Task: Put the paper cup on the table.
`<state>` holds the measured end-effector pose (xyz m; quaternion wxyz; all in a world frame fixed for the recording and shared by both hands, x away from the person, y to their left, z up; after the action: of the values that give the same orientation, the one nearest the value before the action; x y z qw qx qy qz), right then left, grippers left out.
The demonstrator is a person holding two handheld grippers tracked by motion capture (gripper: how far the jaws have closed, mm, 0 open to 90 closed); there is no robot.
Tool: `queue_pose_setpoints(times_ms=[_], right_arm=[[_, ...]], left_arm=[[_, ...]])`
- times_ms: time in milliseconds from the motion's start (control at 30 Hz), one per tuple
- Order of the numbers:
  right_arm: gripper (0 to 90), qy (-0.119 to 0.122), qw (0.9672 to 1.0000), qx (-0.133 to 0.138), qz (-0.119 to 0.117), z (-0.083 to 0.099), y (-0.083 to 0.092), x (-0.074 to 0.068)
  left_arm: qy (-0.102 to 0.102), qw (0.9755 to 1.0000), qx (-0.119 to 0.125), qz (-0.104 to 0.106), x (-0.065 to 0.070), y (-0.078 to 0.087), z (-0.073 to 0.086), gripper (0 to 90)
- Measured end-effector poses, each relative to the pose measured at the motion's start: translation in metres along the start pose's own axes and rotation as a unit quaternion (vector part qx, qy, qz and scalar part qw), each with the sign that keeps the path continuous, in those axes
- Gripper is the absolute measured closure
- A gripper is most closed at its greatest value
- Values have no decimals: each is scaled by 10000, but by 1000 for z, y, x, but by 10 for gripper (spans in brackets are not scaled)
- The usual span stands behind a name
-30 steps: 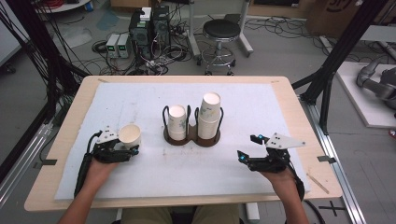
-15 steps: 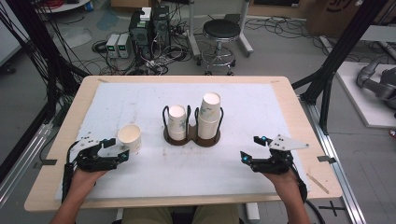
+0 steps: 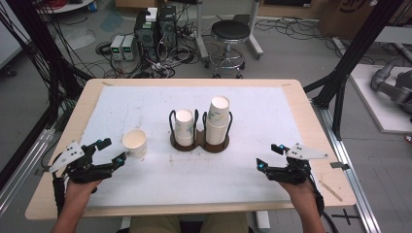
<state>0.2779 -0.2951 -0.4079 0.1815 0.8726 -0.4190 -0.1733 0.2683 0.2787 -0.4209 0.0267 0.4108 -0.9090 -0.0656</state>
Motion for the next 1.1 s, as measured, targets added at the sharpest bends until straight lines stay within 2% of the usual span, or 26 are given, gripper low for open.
queue_pose_setpoints(times_ms=[100,367,1100], right_arm=[[212,-15,10000,-25,24,0,0,-2],[212,-72,9999,26,91,-1,5,-5],[212,-18,9999,38,117,-2,3,-5]], left_arm=[[-55,9999,86,9,1,2,-2,170],[-133,9999,59,25,2,3,-2,174],[-166,9999,36,-24,1,3,-1,180]])
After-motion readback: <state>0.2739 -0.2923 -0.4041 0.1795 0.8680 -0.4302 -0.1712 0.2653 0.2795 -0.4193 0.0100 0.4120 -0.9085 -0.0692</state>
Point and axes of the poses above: each handheld gripper's, and its own axes: y roughly backward along the jaws, z roughly out of its underside, x roughly to its right, the point moved 1 cm from there along -y, roughly forward along the jaws, and after that the axes turned 8 degrees about -y, right-handed, at the moved point
